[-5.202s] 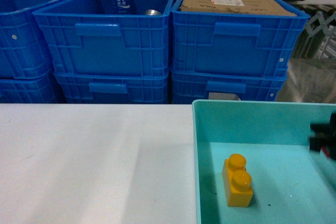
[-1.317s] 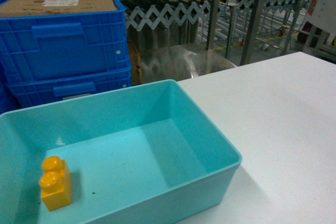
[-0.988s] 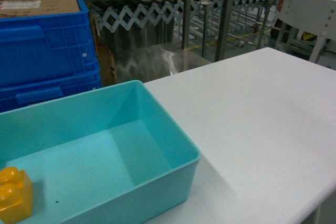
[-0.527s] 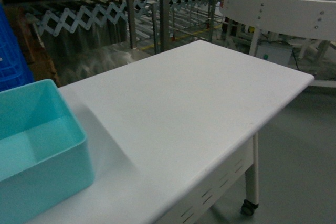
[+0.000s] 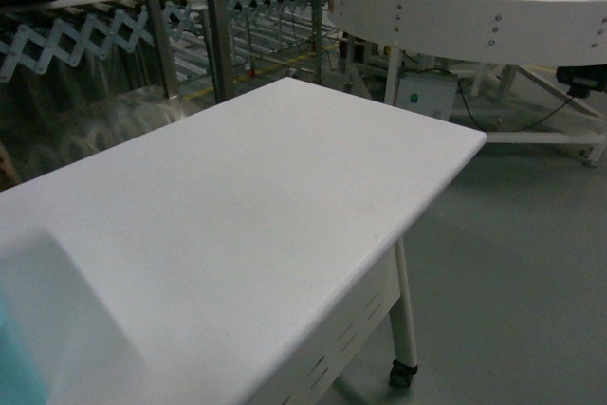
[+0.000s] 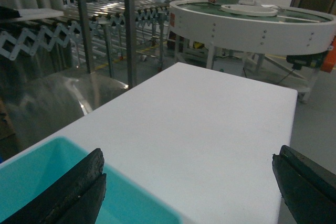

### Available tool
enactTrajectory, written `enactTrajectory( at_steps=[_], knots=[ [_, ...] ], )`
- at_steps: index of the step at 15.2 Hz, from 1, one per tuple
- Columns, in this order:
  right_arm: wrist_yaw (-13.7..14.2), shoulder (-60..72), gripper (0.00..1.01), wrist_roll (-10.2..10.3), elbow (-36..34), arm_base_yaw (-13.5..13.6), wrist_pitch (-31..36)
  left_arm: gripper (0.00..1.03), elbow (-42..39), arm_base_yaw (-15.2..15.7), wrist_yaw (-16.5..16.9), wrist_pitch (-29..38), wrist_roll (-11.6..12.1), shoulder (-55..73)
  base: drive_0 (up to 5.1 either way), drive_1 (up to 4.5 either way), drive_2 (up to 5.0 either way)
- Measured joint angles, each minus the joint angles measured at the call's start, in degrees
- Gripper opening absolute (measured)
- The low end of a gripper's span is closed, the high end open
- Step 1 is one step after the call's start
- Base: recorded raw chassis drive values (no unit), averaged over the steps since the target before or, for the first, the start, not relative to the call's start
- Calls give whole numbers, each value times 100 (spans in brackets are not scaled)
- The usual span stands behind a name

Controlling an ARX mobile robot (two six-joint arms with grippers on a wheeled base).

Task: Pick red block from blue box to shelf

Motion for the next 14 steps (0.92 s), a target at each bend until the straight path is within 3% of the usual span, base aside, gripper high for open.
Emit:
enactTrajectory(
  at_steps=[7, 9, 14],
  knots=[
    [2, 9, 29, 0, 0, 0, -4, 98, -2, 0, -4, -11, -2, 9, -164, -139, -189],
    [-2, 9, 29, 0, 0, 0, -11, 98, -2, -7, -9, -22, -2, 9, 309, -549, -206],
    [0, -2, 29, 0, 0, 0, 13, 98, 0, 0, -2, -31, -2, 4, -168, -168, -168]
  ],
)
